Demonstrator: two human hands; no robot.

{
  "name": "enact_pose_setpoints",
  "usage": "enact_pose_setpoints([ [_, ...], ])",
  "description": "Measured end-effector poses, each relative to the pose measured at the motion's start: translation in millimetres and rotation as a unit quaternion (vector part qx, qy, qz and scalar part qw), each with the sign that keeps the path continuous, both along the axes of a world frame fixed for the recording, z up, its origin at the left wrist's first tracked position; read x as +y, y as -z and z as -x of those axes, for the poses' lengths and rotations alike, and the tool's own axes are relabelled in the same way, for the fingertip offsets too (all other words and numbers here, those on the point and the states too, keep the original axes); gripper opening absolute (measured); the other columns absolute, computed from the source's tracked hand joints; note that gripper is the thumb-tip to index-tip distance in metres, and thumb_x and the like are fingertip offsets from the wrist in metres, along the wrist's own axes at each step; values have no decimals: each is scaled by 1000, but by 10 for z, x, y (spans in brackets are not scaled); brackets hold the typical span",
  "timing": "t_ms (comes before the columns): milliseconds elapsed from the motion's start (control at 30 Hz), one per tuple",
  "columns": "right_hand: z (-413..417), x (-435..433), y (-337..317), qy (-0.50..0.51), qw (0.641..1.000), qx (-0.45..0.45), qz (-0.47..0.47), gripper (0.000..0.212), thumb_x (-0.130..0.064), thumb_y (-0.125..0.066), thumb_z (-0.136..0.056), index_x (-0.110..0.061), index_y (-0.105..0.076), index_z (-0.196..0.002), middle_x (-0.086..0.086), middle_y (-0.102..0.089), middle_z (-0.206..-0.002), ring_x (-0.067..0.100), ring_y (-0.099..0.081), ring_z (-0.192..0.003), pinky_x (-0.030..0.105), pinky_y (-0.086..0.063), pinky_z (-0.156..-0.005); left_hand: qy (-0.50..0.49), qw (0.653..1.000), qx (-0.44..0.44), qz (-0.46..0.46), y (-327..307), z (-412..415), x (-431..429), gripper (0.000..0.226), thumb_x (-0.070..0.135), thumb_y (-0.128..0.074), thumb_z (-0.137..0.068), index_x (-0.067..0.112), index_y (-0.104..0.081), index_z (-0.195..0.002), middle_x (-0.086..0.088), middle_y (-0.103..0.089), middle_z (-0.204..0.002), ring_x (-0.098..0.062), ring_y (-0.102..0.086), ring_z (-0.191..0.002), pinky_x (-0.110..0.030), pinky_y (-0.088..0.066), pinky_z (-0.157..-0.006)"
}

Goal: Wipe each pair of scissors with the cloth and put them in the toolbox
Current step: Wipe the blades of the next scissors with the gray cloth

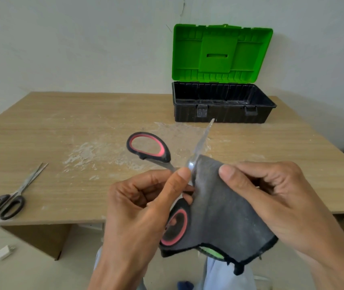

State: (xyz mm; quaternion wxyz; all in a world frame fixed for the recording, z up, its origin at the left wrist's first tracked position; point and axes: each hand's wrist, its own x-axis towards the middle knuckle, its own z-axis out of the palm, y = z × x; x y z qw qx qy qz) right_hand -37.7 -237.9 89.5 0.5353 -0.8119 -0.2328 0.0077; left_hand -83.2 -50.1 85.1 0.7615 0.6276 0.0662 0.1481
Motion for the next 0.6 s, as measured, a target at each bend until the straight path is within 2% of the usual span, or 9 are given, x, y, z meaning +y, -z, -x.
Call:
enact_pose_setpoints([
  [100, 2, 55, 18, -46, 998, 34, 23, 52, -63, -58, -92, -15, -78, -84, 10, -62, -62, 30, -56, -53, 39, -41, -49, 5, 1000, 3, 16, 2, -7, -41, 18, 29, -77, -69, 10, -78, -69, -18, -74, -71, -30, -66, -65, -45, -47, -68],
  [200, -10, 23, 19, -44, 998, 37, 25, 55, -62, -62, -90, -11, -75, -78, 11, -64, -63, 32, -60, -57, 29, -41, -49, 2, 999, 12, 36, 6, -22, -7, 21, 27, -77, -69, 5, -77, -67, -20, -73, -70, -30, -67, -64, -43, -49, -70],
  [267, -16, -17, 21, -26, 999, 25, 29, 59, -64, -61, -91, -8, -76, -78, 17, -61, -63, 38, -58, -57, 34, -40, -49, 5, 999, 13, 33, 10, -18, 6, 21, 26, -77, -70, 6, -77, -66, -18, -74, -70, -30, -68, -63, -40, -50, -69],
  [333, -5, -1, 21, -32, 999, 27, 32, 55, -64, -60, -92, -13, -78, -81, 17, -63, -64, 41, -57, -58, 42, -40, -49, 13, 999, 17, 29, 18, -12, -11, 20, 26, -77, -71, 6, -77, -67, -20, -73, -70, -33, -63, -64, -47, -45, -68],
  [433, 13, 63, 15, -64, 997, 35, 31, 43, -60, -59, -97, -28, -77, -75, 3, -63, -59, 25, -53, -50, 32, -37, -46, 19, 999, 17, 26, 24, -8, -23, 20, 26, -77, -71, 7, -77, -68, -24, -71, -70, -36, -58, -65, -48, -42, -67],
  [467, 10, 49, 20, -62, 997, 35, 30, 42, -59, -59, -97, -29, -77, -74, 0, -62, -57, 21, -52, -48, 28, -36, -46, 19, 999, 16, 20, 24, -6, -13, 20, 27, -77, -71, 7, -76, -66, -22, -71, -68, -34, -57, -63, -45, -42, -65],
  [500, 1, 15, 24, -56, 997, 34, 28, 45, -59, -59, -97, -26, -78, -74, -1, -62, -57, 21, -53, -47, 29, -38, -44, 18, 1000, 13, 12, 21, -2, 5, 22, 28, -76, -72, 7, -76, -64, -19, -70, -64, -30, -56, -60, -40, -42, -60],
  [600, -20, -104, 1, -10, 999, 35, -4, 43, -59, -59, -94, -24, -83, -85, 9, -73, -67, 38, -66, -58, 48, -49, -47, 15, 999, 4, -30, -5, 15, 103, 25, 31, -74, -75, 9, -76, -62, -12, -66, -57, -21, -49, -51, -25, -38, -47],
])
